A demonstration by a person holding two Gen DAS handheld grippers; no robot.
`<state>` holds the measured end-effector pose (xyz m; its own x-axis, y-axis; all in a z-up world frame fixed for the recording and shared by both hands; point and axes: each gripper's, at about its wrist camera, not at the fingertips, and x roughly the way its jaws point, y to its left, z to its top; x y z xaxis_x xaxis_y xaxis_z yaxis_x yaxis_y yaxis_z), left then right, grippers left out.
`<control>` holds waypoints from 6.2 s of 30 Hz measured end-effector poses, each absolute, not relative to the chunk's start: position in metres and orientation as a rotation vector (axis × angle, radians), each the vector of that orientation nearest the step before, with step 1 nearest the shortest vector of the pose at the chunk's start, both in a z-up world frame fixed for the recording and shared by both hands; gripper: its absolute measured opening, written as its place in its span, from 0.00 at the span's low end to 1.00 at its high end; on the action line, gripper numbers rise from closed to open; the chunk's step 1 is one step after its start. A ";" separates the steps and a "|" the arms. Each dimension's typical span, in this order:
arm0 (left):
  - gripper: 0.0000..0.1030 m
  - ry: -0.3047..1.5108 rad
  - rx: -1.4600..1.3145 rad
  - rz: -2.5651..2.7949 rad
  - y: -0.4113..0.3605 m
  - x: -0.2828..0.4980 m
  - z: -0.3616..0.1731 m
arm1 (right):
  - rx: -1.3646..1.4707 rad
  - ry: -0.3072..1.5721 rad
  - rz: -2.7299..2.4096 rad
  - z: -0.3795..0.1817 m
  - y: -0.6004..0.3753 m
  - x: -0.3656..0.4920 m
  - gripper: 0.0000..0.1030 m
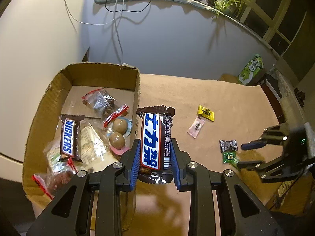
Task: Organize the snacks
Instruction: 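Carry the chocolate bar and green candy into the box and release both, then withdraw both open grippers from the box toward the remaining candies, then grasp the pink candy with the left gripper while the right grasps the black candy packet, then carry the pink candy and black candy packet into the box and release both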
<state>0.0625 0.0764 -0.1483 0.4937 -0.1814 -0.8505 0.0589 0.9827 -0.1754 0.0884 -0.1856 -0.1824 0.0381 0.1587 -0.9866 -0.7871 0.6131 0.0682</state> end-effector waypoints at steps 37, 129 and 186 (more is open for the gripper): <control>0.26 0.991 -0.169 -0.029 0.119 0.035 -0.120 | -0.545 1.176 0.841 -0.111 -0.116 0.114 0.22; 0.38 1.153 0.026 -0.295 -0.007 0.100 -0.174 | -0.557 1.290 0.679 -0.190 -0.182 0.131 0.49; 0.18 1.096 0.050 -0.264 0.008 0.116 -0.169 | -0.497 1.214 0.725 -0.168 -0.179 0.149 0.27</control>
<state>0.1159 0.0077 -0.1694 0.4296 -0.1865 -0.8835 0.2358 0.9677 -0.0896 0.1491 -0.1790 -0.1679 0.1739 0.2337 -0.9566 -0.7319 0.6806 0.0332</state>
